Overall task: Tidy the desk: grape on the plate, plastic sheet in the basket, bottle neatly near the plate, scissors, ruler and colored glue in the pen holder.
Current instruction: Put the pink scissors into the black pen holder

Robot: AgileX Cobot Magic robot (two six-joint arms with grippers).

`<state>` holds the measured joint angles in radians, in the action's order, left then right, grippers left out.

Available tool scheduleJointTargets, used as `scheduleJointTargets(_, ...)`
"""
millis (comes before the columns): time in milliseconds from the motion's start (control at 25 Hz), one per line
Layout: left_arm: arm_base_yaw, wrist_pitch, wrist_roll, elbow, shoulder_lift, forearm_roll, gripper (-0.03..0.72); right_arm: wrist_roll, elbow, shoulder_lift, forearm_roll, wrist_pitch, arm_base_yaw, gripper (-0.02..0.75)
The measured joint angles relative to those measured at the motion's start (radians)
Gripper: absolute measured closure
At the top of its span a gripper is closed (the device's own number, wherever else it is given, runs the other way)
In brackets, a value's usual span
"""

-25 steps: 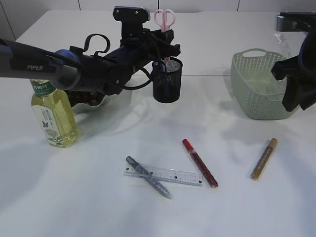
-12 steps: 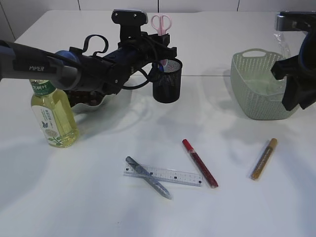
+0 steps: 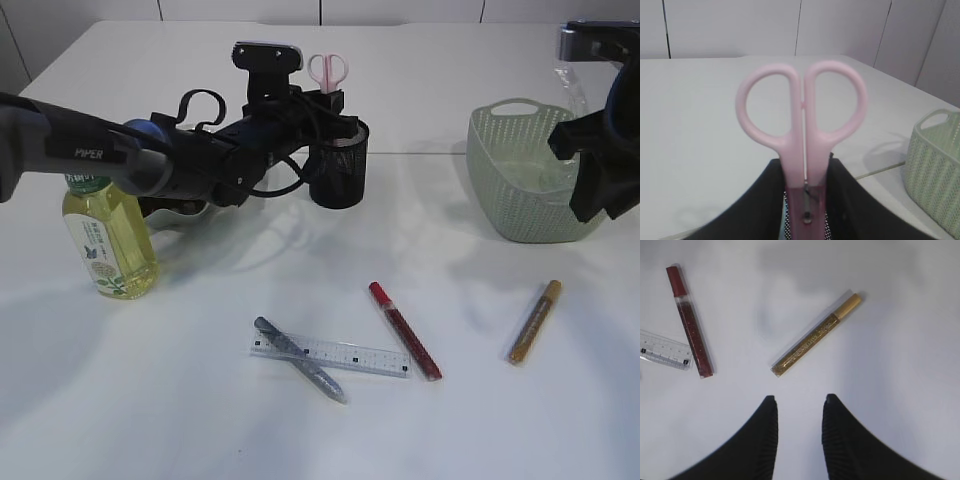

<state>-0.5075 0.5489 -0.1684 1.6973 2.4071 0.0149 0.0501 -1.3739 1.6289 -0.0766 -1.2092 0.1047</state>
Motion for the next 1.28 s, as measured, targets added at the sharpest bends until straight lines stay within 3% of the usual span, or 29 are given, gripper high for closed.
scheduleJointTargets(360,0.0,-0.044,-0.004,0.1,0.043,0.002,0.483,0.0,0.0,0.0,0.0,0.008,0.0,0.5)
scheduleJointTargets(1280,0.0,-0.101,-0.004,0.104,0.045,0.002,0.456,0.002,0.0,0.0,0.0,0.012,0.0,0.5)
